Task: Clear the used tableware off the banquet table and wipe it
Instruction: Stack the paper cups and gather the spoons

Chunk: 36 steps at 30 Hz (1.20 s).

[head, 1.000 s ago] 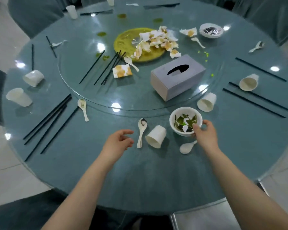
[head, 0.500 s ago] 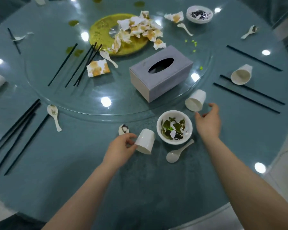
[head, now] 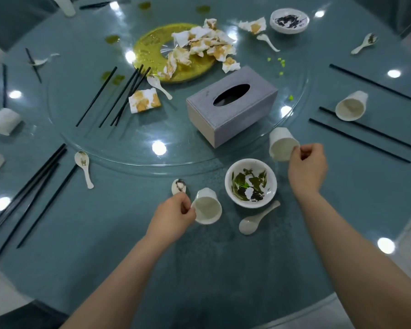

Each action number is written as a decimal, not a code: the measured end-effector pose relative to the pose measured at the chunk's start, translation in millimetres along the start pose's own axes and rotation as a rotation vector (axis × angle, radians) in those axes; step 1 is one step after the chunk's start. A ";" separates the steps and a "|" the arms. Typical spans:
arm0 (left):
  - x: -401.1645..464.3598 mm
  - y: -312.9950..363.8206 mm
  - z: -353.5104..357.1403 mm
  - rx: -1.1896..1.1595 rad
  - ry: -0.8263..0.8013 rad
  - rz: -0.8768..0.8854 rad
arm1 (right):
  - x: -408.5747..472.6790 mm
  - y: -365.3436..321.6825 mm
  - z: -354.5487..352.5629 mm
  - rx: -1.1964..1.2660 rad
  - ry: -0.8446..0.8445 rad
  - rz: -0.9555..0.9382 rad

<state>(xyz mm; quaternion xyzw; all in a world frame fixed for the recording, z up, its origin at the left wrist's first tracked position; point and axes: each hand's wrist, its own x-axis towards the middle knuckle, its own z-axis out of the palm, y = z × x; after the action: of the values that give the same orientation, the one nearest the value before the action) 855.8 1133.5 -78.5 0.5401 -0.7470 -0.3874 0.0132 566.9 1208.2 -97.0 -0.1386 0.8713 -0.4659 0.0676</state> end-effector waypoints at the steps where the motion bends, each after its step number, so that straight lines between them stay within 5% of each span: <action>1: -0.8 1.8 -1.1 -0.008 -0.032 -0.003 | -1.6 -4.4 -2.6 0.030 0.010 0.001; 13: -6.4 18.2 -14.8 -0.539 -0.262 -0.300 | -55.6 -48.4 -11.5 0.114 -0.342 -0.143; 23: -10.6 3.6 -15.7 -0.664 -0.311 -0.278 | -102.3 -62.9 11.5 -0.103 -0.780 -0.382; 27: -13.0 -1.7 -16.7 -0.570 -0.296 -0.256 | -116.1 -51.6 22.7 -0.254 -0.822 -0.444; 33: -18.3 -16.1 -1.4 -0.165 -0.237 0.068 | -129.2 -41.6 26.5 -0.272 -0.795 -0.435; 36: -19.7 -7.0 9.0 -0.205 -0.111 0.134 | -129.1 -39.5 18.8 -0.221 -0.797 -0.416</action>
<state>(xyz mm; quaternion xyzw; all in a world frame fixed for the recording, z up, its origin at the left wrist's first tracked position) 865.6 1153.9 -81.1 0.4624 -0.7376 -0.4892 0.0527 701.5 1211.7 -76.2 -0.4850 0.7755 -0.2843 0.2873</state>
